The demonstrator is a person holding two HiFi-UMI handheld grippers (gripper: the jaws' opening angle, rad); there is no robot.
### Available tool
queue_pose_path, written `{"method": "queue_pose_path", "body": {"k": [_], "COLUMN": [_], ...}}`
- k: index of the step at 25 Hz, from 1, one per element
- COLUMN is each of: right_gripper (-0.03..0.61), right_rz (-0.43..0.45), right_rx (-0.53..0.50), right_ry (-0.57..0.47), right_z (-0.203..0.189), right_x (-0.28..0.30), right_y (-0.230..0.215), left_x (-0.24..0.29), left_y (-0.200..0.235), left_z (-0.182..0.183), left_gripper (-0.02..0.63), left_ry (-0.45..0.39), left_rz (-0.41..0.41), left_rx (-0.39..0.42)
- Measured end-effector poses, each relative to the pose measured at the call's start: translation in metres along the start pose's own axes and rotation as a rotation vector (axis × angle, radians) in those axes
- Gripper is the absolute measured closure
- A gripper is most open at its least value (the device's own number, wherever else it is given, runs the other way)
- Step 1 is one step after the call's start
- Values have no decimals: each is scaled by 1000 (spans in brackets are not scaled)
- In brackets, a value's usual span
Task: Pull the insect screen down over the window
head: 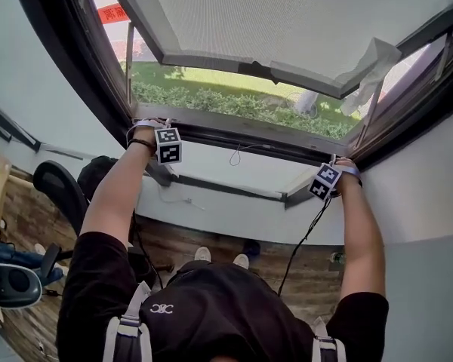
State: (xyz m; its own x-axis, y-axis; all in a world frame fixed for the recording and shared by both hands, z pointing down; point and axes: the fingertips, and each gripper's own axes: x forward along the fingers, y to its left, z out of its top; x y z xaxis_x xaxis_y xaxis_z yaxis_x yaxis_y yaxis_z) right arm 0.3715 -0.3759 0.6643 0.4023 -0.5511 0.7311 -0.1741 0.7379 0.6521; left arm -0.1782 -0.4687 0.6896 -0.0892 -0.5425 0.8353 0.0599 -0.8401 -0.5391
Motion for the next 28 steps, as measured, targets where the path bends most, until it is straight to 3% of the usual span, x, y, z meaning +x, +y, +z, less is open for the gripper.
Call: {"method": "queue_pose_path", "body": {"k": [6, 11, 17, 22, 28], "right_gripper": [558, 557, 558, 558, 558], "right_rz": [-93, -87, 28, -20, -82], "right_rx": [12, 17, -21, -46, -62], "right_ry": [-4, -2, 11, 26, 63], "right_z": [-2, -5, -4, -2, -4], "right_x": [-6, -11, -9, -2, -8], "right_y": [0, -4, 4, -3, 2], "left_x": [-6, -15, -11, -6, -9], "left_y": [-2, 2, -9, -5, -6], "left_z": [-3, -3, -3, 0, -4], "left_gripper": [595, 592, 597, 597, 595], "left_ry": [-37, -62, 1, 52, 41], "left_rz": [78, 43, -47, -64, -2], "left_rx": [-34, -70, 6, 18, -6]}}
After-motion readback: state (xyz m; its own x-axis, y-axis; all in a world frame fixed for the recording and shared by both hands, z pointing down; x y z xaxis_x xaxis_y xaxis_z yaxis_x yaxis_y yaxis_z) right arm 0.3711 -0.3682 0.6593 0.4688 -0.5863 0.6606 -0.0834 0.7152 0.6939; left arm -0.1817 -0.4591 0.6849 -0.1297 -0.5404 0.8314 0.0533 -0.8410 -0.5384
